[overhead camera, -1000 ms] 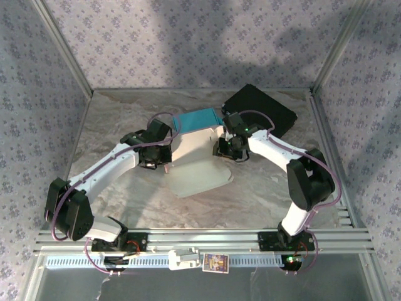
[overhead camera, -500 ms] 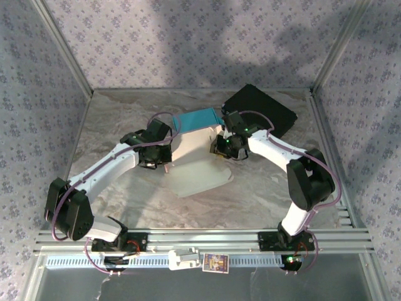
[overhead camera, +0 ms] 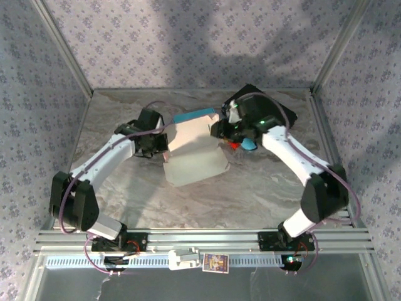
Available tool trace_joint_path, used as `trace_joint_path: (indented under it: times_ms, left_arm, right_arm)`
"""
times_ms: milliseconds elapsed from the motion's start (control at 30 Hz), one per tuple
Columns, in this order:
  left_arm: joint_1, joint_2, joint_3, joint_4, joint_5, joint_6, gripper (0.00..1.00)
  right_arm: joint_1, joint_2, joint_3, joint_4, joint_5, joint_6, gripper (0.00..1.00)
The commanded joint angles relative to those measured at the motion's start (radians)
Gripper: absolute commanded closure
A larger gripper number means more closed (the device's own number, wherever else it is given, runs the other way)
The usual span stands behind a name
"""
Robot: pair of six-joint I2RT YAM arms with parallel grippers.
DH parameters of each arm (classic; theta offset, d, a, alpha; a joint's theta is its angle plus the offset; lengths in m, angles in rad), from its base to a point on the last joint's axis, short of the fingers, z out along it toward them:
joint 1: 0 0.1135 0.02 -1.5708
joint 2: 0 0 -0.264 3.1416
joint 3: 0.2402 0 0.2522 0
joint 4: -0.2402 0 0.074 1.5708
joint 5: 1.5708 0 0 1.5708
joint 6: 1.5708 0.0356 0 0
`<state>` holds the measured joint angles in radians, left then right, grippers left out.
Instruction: Fold the paper box
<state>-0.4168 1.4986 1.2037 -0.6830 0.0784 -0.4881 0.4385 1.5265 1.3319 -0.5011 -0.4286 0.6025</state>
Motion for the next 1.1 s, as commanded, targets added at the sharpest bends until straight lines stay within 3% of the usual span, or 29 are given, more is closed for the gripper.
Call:
trace_joint_path:
  times_ms: [0,167,333,533,1067]
  left_arm:
    - [0.064,0.057,0.092,0.062,0.158,0.137,1.00]
    - [0.137,0.155,0.171,0.137,0.374,0.251,1.00]
    - [0.167,0.315,0.301,0.114,0.537,0.341,1.00]
    - [0.167,0.413,0.379,0.110,0.589,0.357,1.00]
    - [0.147,0.430,0.408,0.050,0.585,0.386,1.00]
  right_arm:
    - [-0.123,-0.100,0.032,0.016,-0.088,-0.093,0.58]
    - [-0.264,-0.088,-0.013,0.190,-0.231,-0.089,0.60]
    - [-0.327,0.032,-0.004,0.248,-0.385,-0.235,0.61]
    - [-0.324,0.130,0.014,0.291,-0.523,-0.319,0.60]
    - [-0.258,0.142,0.083,0.175,-0.404,-0.441,0.60]
